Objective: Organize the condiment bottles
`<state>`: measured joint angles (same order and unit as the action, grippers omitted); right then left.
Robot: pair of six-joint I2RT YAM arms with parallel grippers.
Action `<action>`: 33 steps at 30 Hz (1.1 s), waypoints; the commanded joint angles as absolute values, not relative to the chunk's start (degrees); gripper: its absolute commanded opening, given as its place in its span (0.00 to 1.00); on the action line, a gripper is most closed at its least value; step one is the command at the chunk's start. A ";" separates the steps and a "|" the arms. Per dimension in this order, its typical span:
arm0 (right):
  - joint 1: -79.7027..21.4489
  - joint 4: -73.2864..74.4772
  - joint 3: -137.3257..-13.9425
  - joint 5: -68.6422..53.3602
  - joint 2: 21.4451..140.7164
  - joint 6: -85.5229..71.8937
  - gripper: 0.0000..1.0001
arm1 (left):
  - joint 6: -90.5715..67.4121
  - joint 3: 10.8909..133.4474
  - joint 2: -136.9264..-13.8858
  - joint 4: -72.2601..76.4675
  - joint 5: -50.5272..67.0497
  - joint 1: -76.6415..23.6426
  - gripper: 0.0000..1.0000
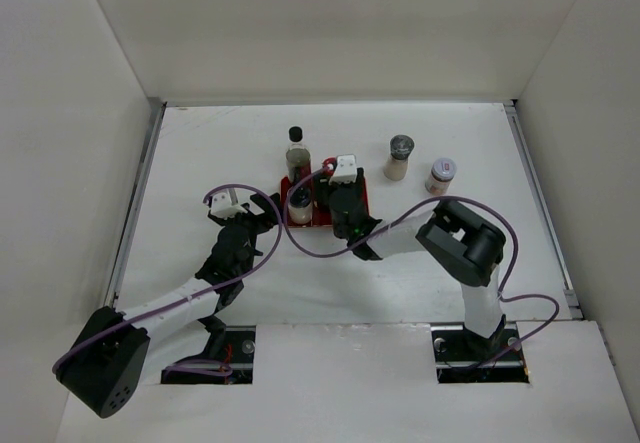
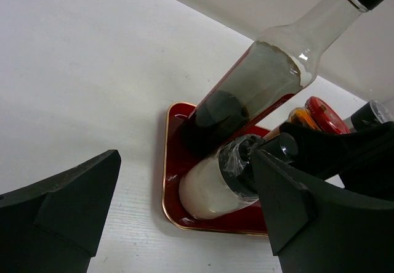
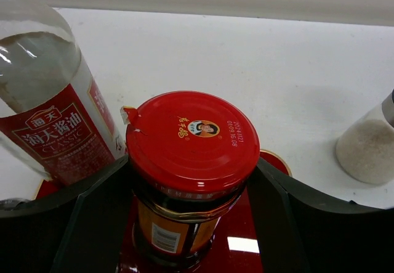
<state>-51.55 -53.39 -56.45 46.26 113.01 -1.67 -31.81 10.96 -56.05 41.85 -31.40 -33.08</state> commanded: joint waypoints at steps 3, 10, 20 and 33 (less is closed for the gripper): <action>-51.98 -62.49 -55.29 45.97 110.57 -2.11 0.65 | -32.34 11.25 -55.64 45.26 -31.03 -33.26 0.88; -52.42 -62.40 -53.70 44.12 109.34 -2.29 0.86 | -32.34 11.34 -55.72 45.26 -31.03 -33.44 0.88; -53.48 -59.95 -51.33 40.88 105.47 -4.82 0.97 | -32.34 11.34 -55.72 45.26 -31.03 -33.53 0.88; -50.50 -36.06 -52.90 29.53 97.04 -19.76 1.00 | -32.34 11.34 -55.63 45.26 -31.03 -33.53 0.88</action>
<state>-51.68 -44.03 -50.68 32.91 100.03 -14.70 -31.81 10.96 -56.05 41.85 -31.38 -33.17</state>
